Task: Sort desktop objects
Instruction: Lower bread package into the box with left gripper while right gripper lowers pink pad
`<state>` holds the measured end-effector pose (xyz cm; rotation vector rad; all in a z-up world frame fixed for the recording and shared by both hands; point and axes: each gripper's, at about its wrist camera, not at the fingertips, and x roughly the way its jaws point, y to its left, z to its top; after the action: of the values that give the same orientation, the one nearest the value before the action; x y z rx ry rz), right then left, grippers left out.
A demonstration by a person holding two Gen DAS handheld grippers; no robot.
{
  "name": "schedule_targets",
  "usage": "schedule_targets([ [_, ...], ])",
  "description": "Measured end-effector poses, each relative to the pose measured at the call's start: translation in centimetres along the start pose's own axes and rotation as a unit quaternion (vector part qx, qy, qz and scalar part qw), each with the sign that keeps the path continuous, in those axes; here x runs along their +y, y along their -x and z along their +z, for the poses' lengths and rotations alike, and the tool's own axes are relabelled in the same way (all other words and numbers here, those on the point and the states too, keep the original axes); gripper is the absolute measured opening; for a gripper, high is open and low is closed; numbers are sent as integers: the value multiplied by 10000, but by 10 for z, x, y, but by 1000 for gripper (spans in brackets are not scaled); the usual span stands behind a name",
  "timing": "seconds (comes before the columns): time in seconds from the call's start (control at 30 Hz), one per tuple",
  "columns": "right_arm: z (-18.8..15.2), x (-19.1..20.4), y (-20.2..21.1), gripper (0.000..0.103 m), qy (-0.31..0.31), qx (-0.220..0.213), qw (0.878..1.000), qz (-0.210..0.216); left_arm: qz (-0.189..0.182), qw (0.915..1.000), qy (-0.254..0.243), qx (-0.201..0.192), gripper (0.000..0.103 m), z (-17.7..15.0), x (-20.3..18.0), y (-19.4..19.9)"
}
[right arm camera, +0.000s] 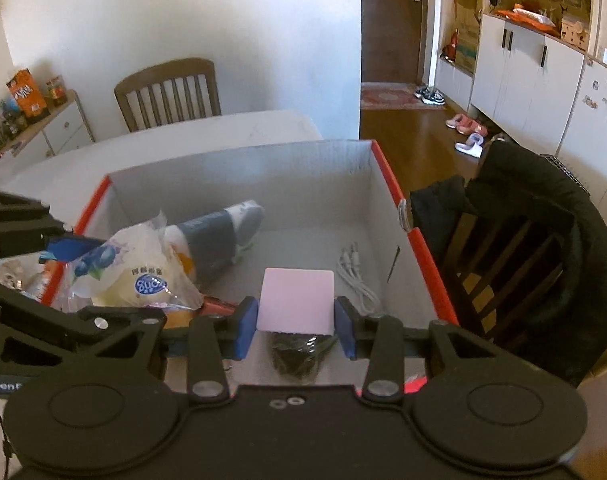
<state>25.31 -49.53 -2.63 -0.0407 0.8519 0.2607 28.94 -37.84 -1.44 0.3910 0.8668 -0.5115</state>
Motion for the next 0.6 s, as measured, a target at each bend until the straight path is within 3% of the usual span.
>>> schedule_targets([
  [0.6, -5, -8, -35, 41, 140, 534, 9985, 69, -176, 9984, 66, 524, 54, 3, 8, -40],
])
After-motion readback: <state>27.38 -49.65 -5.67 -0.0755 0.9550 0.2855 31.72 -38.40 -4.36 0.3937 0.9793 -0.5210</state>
